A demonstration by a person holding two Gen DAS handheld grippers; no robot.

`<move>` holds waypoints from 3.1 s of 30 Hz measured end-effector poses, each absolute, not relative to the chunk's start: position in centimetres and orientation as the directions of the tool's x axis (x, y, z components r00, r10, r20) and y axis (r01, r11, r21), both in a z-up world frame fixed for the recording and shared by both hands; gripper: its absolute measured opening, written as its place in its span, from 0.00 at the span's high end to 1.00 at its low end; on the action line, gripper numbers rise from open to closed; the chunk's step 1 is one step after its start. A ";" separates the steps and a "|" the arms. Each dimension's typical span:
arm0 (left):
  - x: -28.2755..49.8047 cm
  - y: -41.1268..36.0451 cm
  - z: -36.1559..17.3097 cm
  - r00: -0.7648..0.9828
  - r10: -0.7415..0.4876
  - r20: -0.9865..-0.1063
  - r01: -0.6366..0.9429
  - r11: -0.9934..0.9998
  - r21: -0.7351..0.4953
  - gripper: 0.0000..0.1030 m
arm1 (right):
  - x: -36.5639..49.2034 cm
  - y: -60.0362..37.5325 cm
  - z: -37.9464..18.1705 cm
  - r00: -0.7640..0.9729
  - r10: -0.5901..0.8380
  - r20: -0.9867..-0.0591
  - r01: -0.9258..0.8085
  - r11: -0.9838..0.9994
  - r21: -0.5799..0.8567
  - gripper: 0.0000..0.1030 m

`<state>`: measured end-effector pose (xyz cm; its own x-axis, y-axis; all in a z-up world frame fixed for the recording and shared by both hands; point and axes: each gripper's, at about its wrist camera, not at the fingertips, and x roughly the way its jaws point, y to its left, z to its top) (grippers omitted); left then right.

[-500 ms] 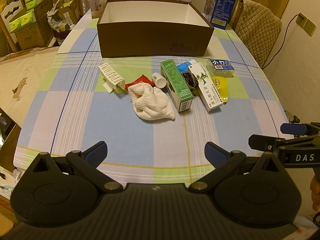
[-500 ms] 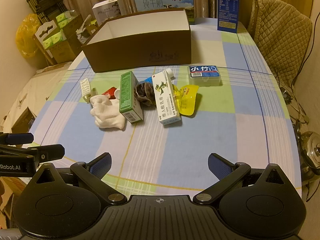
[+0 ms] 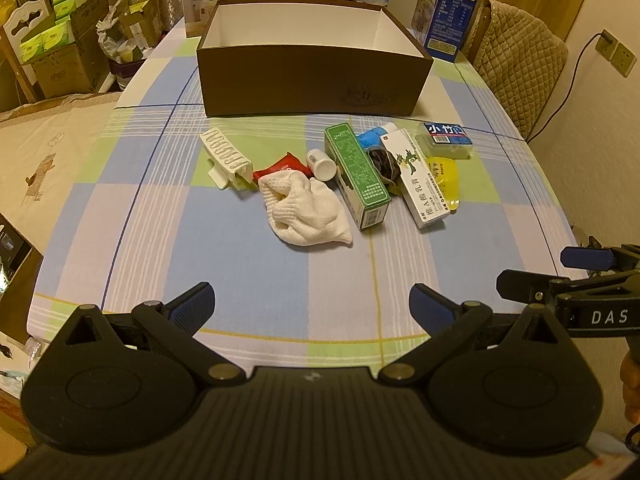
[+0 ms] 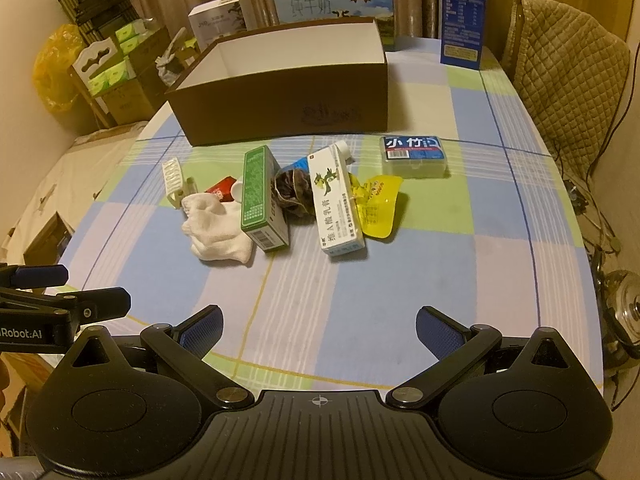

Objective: Organize objects
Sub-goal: 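Move both tools toward the pile of items on the table, then grasp the white parrot ointment box with the right tool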

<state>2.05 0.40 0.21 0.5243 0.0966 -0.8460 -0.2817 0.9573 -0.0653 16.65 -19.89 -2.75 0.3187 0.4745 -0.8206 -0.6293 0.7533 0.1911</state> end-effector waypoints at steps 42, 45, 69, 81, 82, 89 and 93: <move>4.8 2.1 0.1 0.498 0.157 -0.853 -0.405 0.912 -0.069 0.01 | 22.4 -18.0 -3.2 0.303 0.524 -0.796 -0.677 0.706 0.208 0.25; 5.3 2.7 -0.1 0.495 0.167 -0.852 -0.421 0.905 -0.067 0.01 | 23.0 -17.6 -3.7 0.304 0.533 -0.790 -0.695 0.691 0.199 0.31; 8.7 8.2 -3.8 0.410 0.262 -0.874 -0.574 0.819 -0.023 0.01 | 27.0 -11.7 -10.8 0.304 0.506 -0.808 -0.794 0.602 0.079 0.56; 9.5 9.4 -5.0 0.371 0.275 -0.887 -0.617 0.787 -0.014 0.01 | 27.5 -10.0 -12.6 0.337 0.474 -0.813 -0.819 0.573 -0.005 0.63; 9.6 9.4 -5.1 0.368 0.276 -0.888 -0.620 0.785 -0.013 0.01 | 27.6 -9.9 -12.7 0.333 0.468 -0.819 -0.819 0.574 -0.006 0.63; 10.0 9.0 -5.3 0.349 0.287 -0.892 -0.636 0.771 0.000 0.01 | 28.1 -10.2 -12.5 0.332 0.484 -0.810 -0.823 0.568 0.002 0.66; 10.3 8.7 -5.4 0.341 0.297 -0.892 -0.648 0.762 0.006 0.01 | 29.6 -11.8 -11.4 0.299 0.525 -0.797 -0.799 0.594 0.091 0.66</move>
<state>10.30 8.74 -5.36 0.3412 0.2965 -0.8920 -0.6476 0.7619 0.0056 29.64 -11.77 -11.42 0.2986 0.5246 -0.7973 -0.7994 0.5938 0.0913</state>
